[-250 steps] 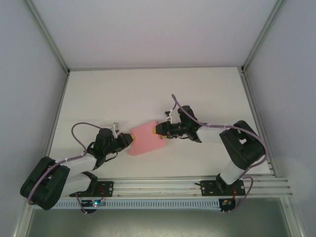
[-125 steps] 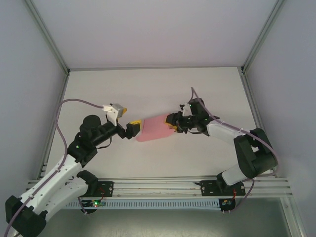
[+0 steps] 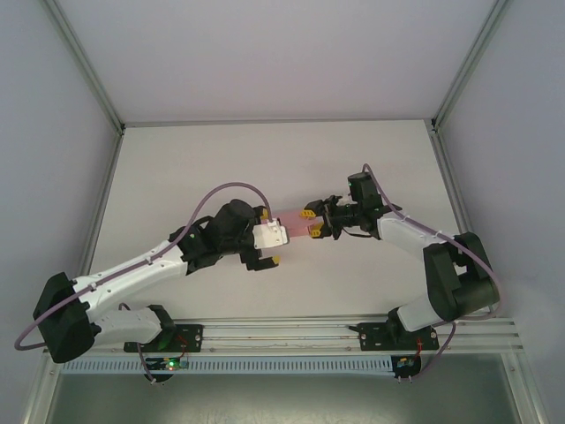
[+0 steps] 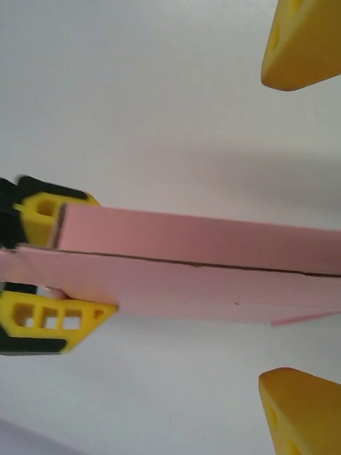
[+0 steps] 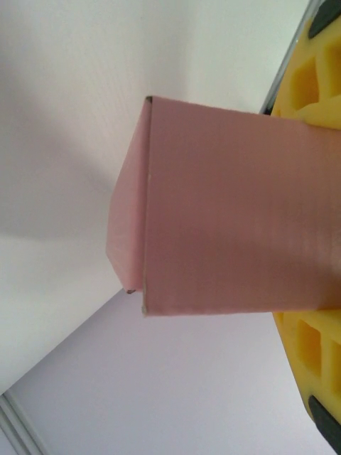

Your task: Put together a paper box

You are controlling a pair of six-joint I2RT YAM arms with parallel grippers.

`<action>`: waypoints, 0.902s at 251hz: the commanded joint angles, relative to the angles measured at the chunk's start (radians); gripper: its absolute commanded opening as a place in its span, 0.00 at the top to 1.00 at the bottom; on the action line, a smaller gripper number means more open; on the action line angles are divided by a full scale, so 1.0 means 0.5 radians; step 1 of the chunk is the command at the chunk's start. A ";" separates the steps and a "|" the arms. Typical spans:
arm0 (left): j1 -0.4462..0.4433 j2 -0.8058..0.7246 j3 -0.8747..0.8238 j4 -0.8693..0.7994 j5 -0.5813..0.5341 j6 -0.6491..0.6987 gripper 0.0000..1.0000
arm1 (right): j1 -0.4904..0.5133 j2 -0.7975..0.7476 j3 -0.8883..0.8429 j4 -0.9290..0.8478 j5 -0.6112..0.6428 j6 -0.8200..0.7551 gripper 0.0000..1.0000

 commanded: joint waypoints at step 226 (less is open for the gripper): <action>0.065 0.291 0.044 0.330 -0.209 0.271 0.54 | 0.007 -0.047 0.057 -0.119 -0.173 -0.134 0.57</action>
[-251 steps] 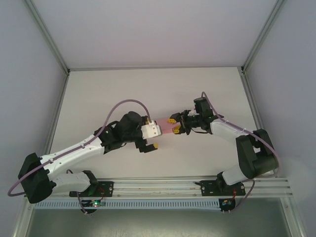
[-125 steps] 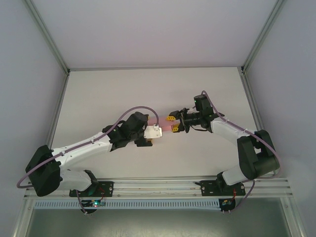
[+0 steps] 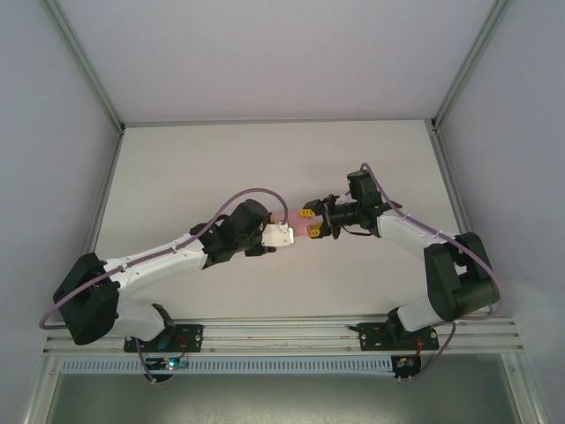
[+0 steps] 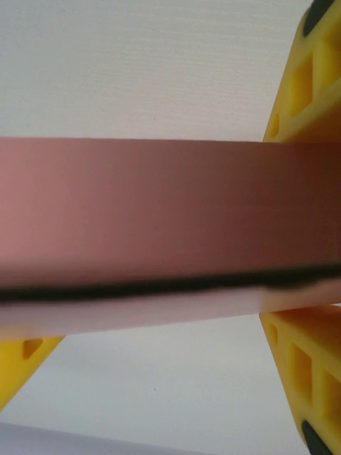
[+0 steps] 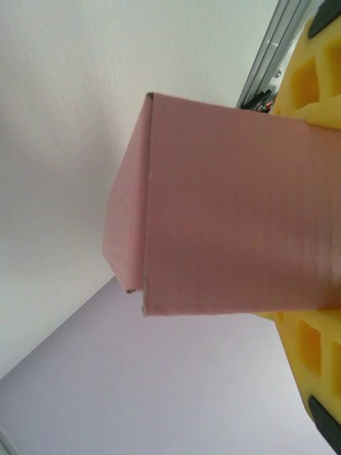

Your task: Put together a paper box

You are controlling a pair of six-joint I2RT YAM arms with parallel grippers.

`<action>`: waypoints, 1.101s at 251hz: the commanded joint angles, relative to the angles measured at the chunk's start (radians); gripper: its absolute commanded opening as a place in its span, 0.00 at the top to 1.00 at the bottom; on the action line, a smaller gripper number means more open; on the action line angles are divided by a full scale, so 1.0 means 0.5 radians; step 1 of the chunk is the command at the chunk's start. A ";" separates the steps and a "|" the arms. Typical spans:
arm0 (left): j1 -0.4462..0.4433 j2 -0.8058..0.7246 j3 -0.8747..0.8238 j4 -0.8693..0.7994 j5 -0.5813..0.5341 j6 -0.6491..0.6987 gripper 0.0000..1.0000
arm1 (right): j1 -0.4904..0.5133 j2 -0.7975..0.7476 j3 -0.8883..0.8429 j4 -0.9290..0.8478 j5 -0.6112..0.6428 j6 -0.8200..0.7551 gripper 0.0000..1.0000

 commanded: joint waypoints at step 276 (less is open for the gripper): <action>0.379 0.745 0.946 -1.472 0.909 0.411 0.56 | 0.398 -0.583 0.082 -0.617 1.181 -3.258 0.41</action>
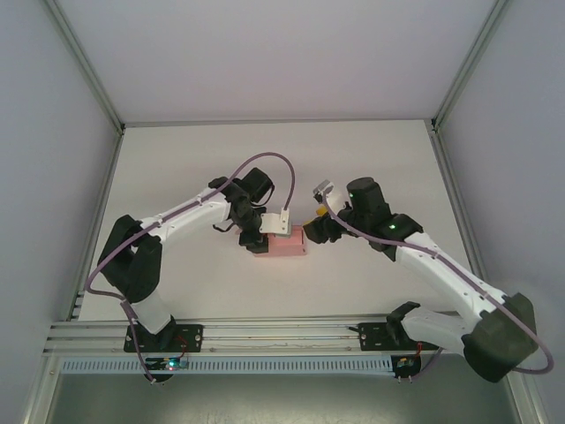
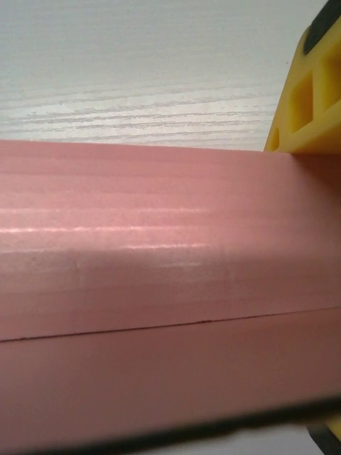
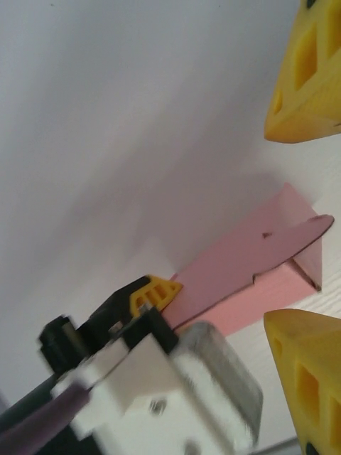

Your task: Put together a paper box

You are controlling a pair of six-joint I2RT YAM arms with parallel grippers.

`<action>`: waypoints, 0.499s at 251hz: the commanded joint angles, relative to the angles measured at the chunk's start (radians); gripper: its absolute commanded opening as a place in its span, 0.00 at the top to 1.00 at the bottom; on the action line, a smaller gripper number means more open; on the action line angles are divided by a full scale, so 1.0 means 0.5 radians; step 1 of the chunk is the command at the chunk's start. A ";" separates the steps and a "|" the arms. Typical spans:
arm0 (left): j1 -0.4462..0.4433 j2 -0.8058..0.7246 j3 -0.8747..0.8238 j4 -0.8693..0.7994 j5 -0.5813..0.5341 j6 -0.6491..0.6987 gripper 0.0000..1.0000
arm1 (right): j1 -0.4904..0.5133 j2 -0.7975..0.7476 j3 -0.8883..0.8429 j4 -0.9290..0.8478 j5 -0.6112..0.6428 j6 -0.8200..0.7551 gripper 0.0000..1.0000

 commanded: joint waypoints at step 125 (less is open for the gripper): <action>-0.028 0.157 0.196 -0.268 -0.042 0.076 0.56 | 0.054 0.306 0.172 -0.155 0.044 -0.185 0.61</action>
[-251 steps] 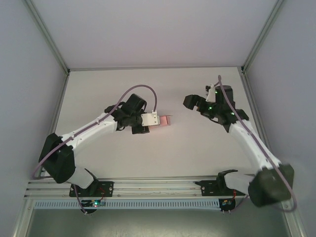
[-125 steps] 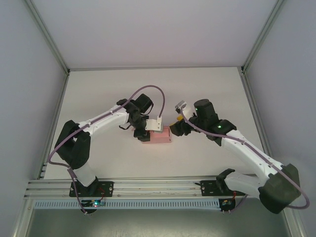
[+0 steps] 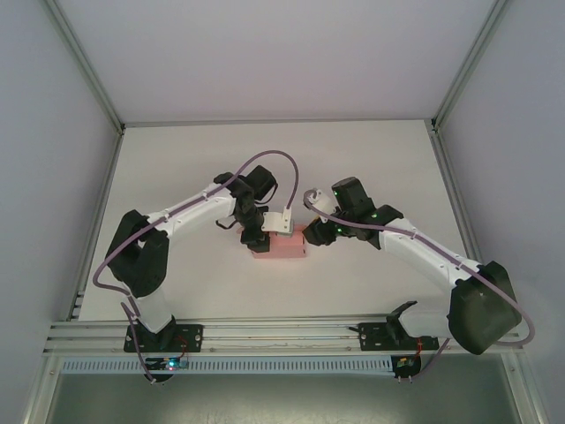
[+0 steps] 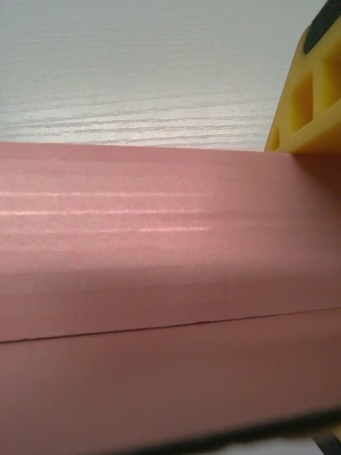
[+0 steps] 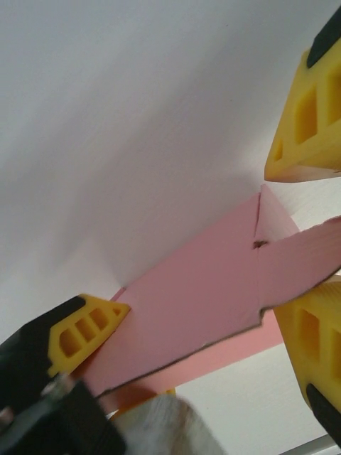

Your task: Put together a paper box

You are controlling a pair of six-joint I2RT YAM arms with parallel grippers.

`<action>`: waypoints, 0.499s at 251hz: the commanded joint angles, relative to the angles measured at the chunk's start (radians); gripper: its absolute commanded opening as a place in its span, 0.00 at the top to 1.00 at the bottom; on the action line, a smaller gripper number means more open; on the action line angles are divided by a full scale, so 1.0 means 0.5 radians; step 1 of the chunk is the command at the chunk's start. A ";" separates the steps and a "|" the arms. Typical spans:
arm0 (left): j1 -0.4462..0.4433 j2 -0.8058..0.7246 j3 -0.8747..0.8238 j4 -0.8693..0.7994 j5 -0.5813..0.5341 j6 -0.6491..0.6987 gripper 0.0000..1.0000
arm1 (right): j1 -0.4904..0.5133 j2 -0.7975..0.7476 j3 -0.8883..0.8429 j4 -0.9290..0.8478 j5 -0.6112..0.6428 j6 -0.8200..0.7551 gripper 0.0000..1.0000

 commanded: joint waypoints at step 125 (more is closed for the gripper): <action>-0.065 0.080 0.081 -0.130 -0.085 0.049 0.56 | 0.049 0.016 0.153 -0.124 0.054 -0.143 0.84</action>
